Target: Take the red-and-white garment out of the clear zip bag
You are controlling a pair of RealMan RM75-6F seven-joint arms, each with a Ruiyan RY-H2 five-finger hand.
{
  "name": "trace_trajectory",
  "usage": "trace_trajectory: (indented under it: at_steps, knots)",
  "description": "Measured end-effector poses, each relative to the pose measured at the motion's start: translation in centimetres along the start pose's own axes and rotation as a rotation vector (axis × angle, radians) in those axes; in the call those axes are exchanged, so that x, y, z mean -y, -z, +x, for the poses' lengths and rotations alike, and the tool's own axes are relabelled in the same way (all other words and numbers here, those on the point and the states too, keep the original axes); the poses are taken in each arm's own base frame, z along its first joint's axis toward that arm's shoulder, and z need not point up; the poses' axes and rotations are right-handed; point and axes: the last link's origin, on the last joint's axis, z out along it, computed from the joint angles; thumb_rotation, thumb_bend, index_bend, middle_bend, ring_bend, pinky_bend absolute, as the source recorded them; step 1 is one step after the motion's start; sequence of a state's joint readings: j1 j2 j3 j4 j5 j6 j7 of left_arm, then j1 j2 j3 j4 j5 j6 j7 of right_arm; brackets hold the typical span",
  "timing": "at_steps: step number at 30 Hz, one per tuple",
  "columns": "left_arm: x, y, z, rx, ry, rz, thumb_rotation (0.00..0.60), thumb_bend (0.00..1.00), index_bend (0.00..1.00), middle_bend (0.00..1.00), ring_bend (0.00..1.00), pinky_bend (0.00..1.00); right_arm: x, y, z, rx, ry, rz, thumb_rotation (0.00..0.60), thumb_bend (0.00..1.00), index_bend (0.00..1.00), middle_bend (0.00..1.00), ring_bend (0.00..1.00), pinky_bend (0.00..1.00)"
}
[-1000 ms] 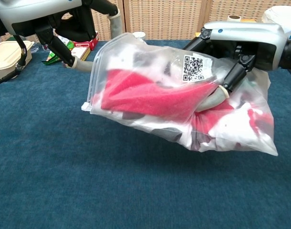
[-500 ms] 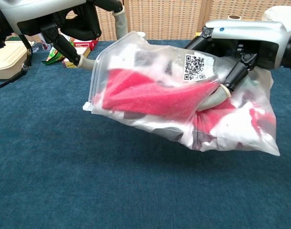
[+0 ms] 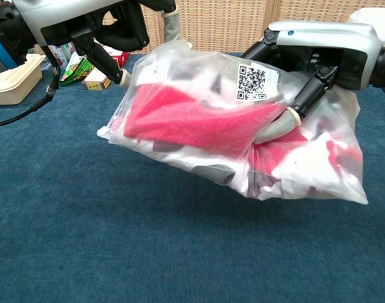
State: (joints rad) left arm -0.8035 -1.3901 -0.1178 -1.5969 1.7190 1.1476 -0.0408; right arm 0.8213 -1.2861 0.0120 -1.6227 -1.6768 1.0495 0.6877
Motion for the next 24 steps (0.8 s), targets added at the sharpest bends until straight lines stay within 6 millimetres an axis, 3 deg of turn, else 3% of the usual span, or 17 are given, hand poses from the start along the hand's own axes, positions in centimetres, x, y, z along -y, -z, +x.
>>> trace_trajectory:
  at_steps: [7,15,24]
  knots:
    - [-0.1,-0.6,-0.5,-0.01,0.045,-0.003,0.6,0.28,0.56,1.0,0.97,0.92,0.4,0.1,0.3,-0.008,-0.014,0.008,0.6,0.12,0.96,1.0,1.0,1.0]
    - [-0.2,-1.6,-0.7,-0.026,0.059,-0.013,0.6,0.46,0.77,1.0,1.0,0.98,0.3,0.1,0.4,-0.009,-0.025,-0.004,0.6,0.12,0.96,1.0,1.0,1.0]
    - [0.2,-1.7,-2.0,-0.005,0.07,0.009,0.6,0.45,0.85,1.0,1.0,1.0,-0.1,-0.6,-0.3,0.013,-0.035,-0.032,0.6,0.12,0.96,1.0,1.0,1.0]
